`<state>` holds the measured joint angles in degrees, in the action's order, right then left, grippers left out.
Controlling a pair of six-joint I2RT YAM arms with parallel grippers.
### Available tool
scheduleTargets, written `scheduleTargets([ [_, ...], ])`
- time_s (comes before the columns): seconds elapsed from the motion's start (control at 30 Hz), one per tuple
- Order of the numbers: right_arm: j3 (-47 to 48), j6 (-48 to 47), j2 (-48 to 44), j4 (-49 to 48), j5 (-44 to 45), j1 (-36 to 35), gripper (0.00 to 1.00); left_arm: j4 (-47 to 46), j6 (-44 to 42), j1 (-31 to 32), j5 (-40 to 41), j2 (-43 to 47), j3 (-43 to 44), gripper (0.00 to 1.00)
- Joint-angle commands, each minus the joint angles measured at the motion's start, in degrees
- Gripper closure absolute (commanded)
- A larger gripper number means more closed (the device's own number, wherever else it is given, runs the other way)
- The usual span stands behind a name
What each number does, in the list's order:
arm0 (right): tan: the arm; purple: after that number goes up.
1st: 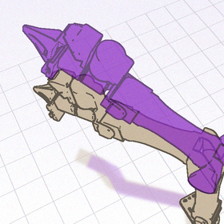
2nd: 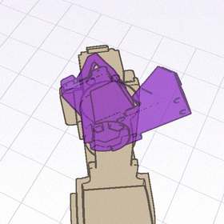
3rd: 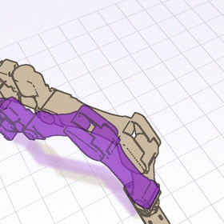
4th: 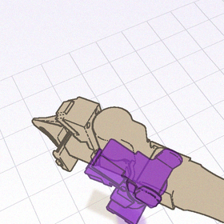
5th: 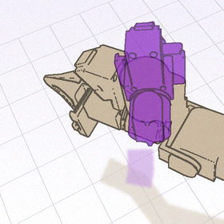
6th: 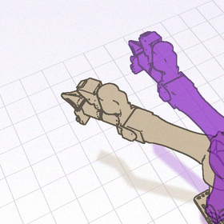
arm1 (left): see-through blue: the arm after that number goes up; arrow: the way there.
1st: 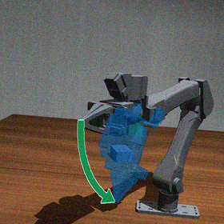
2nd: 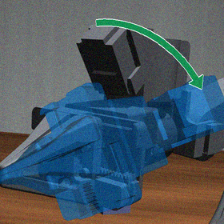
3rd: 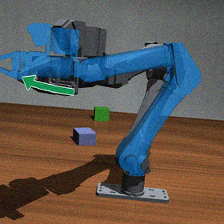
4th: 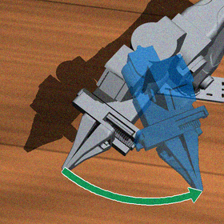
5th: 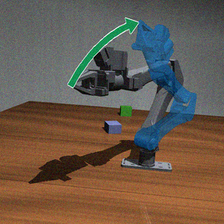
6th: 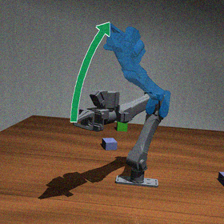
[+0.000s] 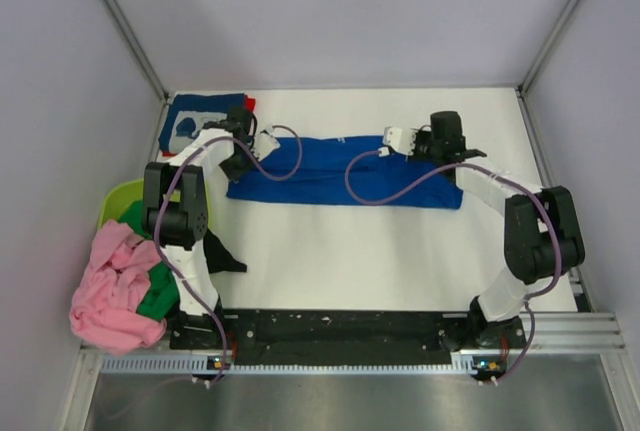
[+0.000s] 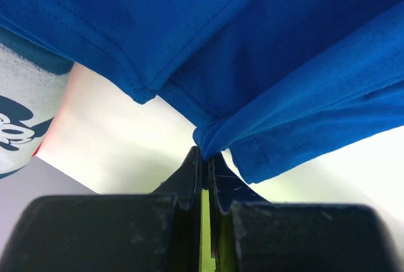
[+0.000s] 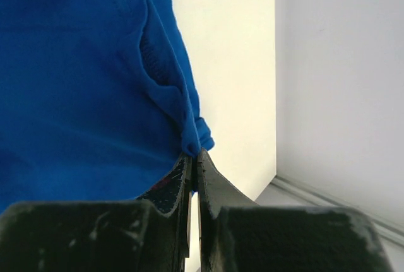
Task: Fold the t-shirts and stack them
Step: Fold the other side of the tshirt into a rectangle
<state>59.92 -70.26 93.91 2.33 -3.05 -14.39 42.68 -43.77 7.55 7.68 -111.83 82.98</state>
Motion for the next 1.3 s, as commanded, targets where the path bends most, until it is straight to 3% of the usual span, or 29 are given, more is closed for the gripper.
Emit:
scheduleTargets([
  [0.0, 4.24, -3.39, 1.80, -6.11, -0.64, 0.51, 1.00, -0.49, 1.14, -0.78, 2.25, 0.65, 0.17, 1.00],
  [0.37, 8.54, -4.45, 8.22, -7.51, -0.64, 1.47, 1.00, 0.39, 3.78, -0.87, 2.51, -1.11, 1.75, 1.00],
  [0.5, 9.16, -2.61, 9.89, -9.00, -1.61, 1.56, 1.00, 0.22, 5.79, -1.05, 3.56, -2.07, 2.89, 0.83],
  [0.53, 9.60, -0.78, 10.59, -10.23, -1.44, 1.65, 0.98, -0.31, 6.41, -1.22, 4.61, -2.08, 3.59, 0.77],
  [0.67, 14.94, 13.00, 14.98, -13.14, 2.77, 2.00, 0.59, -4.52, 9.66, -2.54, 7.17, -0.15, 6.66, 0.61],
  [0.73, 20.29, 20.65, 17.52, -12.96, 9.09, 2.35, 0.48, -5.23, 11.15, -3.50, 7.35, 0.21, 9.20, 0.56],
  [0.83, 25.41, 32.78, 17.98, -11.66, 16.39, 2.96, 0.44, -5.15, 12.91, -5.08, 7.88, 0.56, 11.76, 0.54],
  [0.97, 28.23, 49.03, 13.16, -1.04, 20.36, 3.49, 0.39, -5.76, 13.63, -6.23, 5.77, 3.45, 11.33, 0.53],
  [1.13, 20.79, 65.49, 3.76, 8.39, 11.68, 4.20, 0.43, -3.48, 3.19, -3.34, -14.50, 10.39, 3.09, 0.68],
  [1.27, 11.73, 75.60, -2.31, 9.62, 8.94, 4.20, 0.65, -1.37, -2.90, 2.02, -19.19, 10.50, -1.41, 0.73],
])
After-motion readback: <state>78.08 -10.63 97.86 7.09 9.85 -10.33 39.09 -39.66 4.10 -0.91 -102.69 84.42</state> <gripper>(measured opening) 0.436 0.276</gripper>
